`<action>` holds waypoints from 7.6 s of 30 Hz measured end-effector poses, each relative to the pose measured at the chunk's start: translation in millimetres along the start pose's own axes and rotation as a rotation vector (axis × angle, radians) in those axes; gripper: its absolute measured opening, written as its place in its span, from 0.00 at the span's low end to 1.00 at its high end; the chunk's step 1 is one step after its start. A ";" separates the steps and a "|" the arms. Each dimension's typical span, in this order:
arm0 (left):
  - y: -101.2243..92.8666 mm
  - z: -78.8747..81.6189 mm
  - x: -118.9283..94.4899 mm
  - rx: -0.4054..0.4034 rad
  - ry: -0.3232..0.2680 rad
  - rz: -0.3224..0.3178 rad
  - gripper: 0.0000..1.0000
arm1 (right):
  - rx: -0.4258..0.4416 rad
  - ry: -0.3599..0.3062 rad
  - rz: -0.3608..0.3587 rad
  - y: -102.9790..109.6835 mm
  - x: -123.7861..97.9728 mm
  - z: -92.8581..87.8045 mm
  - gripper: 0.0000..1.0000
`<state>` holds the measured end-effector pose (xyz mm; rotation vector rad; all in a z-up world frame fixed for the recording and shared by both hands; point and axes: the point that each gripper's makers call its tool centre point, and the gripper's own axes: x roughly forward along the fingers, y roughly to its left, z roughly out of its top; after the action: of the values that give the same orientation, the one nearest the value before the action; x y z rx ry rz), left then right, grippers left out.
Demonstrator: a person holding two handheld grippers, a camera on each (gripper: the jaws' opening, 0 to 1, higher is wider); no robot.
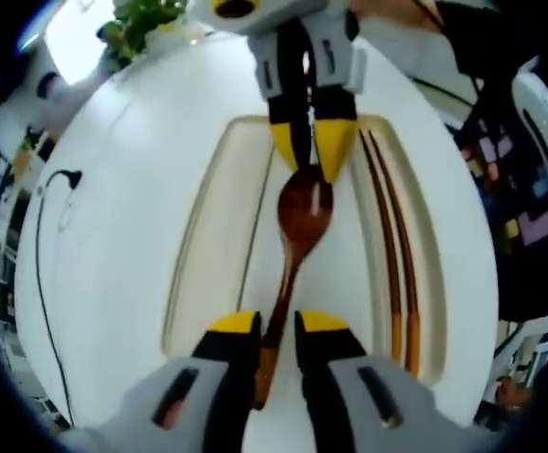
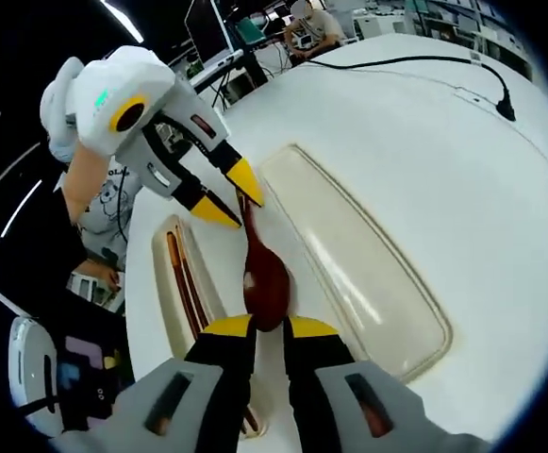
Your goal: Arrange the utensils inside the cutlery case until each visible utensil rests in its matching compartment.
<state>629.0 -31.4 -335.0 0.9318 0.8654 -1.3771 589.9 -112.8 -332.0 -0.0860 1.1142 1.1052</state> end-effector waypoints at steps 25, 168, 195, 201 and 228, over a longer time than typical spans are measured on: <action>-7.2 4.1 -1.6 -0.085 -0.181 0.026 0.08 | 0.390 -0.137 0.097 -10.6 -0.9 9.7 0.02; -22.3 36.2 -61.1 -0.183 -0.501 0.248 0.12 | 0.077 -0.506 0.028 13.2 -88.8 4.1 0.07; 48.4 -25.4 -59.7 -0.768 -0.742 0.494 0.24 | 0.212 -0.724 -0.218 -61.1 -98.9 4.8 0.12; 54.5 -34.8 -49.2 -0.844 -0.695 0.519 0.27 | 0.208 -0.685 -0.288 -71.6 -92.9 -2.0 0.13; 55.1 -36.7 -26.0 -0.979 -0.678 0.482 0.28 | 0.236 -0.605 -0.375 -88.9 -67.9 -9.3 0.10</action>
<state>684.8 11.4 -324.0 -0.1098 0.6002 -0.6142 649.5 -207.7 -325.4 0.2080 0.6376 0.5938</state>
